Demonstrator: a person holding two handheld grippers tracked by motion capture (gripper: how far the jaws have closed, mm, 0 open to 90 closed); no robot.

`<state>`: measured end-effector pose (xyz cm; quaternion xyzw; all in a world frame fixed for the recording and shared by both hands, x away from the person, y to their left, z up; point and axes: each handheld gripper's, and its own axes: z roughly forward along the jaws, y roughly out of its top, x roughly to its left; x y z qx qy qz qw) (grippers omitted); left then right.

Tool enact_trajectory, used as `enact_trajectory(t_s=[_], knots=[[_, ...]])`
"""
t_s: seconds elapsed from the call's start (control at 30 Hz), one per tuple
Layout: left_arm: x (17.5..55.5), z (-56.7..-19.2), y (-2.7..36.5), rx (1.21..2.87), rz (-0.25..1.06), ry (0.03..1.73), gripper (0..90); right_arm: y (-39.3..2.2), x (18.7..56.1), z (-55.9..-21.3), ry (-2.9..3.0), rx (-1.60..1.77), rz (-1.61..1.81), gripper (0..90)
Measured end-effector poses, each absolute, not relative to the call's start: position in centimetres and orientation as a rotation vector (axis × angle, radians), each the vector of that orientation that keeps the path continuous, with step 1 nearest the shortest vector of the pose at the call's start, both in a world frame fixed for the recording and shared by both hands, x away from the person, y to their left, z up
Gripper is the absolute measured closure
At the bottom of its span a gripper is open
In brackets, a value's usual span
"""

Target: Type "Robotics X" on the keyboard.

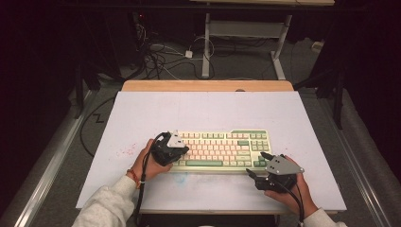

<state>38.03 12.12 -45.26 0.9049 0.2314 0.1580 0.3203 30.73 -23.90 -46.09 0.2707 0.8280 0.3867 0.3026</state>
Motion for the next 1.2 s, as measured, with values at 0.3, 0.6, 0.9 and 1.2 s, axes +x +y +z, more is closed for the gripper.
enact_trajectory(t_s=[0.3, 0.6, 0.9, 1.2], knots=[[38.4, -45.5, 12.2, 2.386, 0.406, 0.626, 87.5, -23.9, 30.7, -46.1, 2.2, 0.718, 1.025, 25.6], [38.2, -45.4, 12.1, 2.384, 0.411, 0.623, 87.2, -23.9, 30.7, -46.1, 2.201, 0.714, 1.024, 25.6], [38.1, -44.9, 12.5, 2.347, 0.438, 0.625, 84.8, -24.0, 30.7, -46.1, 2.2, 0.716, 1.024, 25.6], [37.7, -44.5, 12.8, 2.315, 0.493, 0.629, 72.2, -24.0, 30.7, -46.0, 2.196, 0.718, 1.026, 25.6]])
